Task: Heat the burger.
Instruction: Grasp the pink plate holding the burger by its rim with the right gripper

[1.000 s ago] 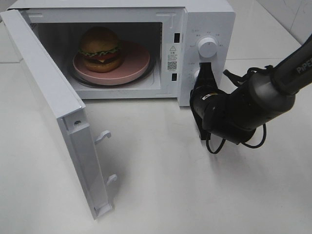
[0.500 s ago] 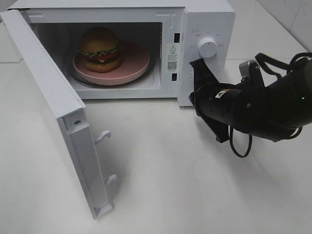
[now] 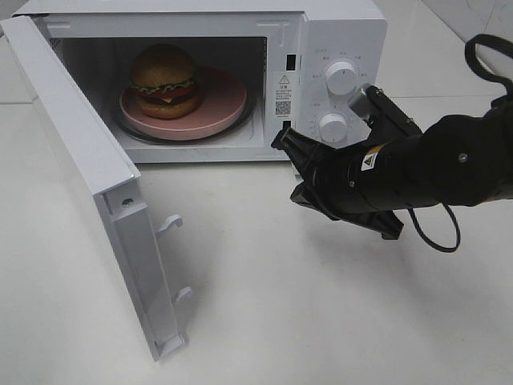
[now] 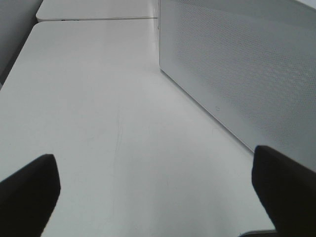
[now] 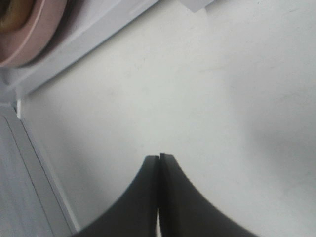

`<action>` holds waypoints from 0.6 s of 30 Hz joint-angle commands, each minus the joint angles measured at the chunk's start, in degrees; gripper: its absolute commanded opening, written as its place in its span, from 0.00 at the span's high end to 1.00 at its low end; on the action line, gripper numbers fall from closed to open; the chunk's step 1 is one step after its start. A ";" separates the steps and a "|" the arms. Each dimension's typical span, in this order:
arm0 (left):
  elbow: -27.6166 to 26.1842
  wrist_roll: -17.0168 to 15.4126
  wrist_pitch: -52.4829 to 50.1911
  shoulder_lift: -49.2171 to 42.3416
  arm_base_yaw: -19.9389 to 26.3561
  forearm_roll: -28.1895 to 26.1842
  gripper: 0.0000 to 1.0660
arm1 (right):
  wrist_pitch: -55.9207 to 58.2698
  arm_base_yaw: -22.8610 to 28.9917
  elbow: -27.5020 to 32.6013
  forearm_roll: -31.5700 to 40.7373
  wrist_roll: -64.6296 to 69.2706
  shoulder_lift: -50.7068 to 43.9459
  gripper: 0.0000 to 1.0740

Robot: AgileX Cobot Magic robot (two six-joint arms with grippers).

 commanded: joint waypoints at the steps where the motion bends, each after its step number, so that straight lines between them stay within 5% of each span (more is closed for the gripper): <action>1: 0.17 -0.40 -0.74 -0.29 0.17 -0.17 0.08 | 6.70 -0.23 0.23 -1.89 -7.85 -3.04 0.97; 18: 0.17 -0.40 -0.74 -0.29 0.17 -0.17 0.08 | 32.83 -0.23 0.17 -1.83 -41.83 -11.75 0.94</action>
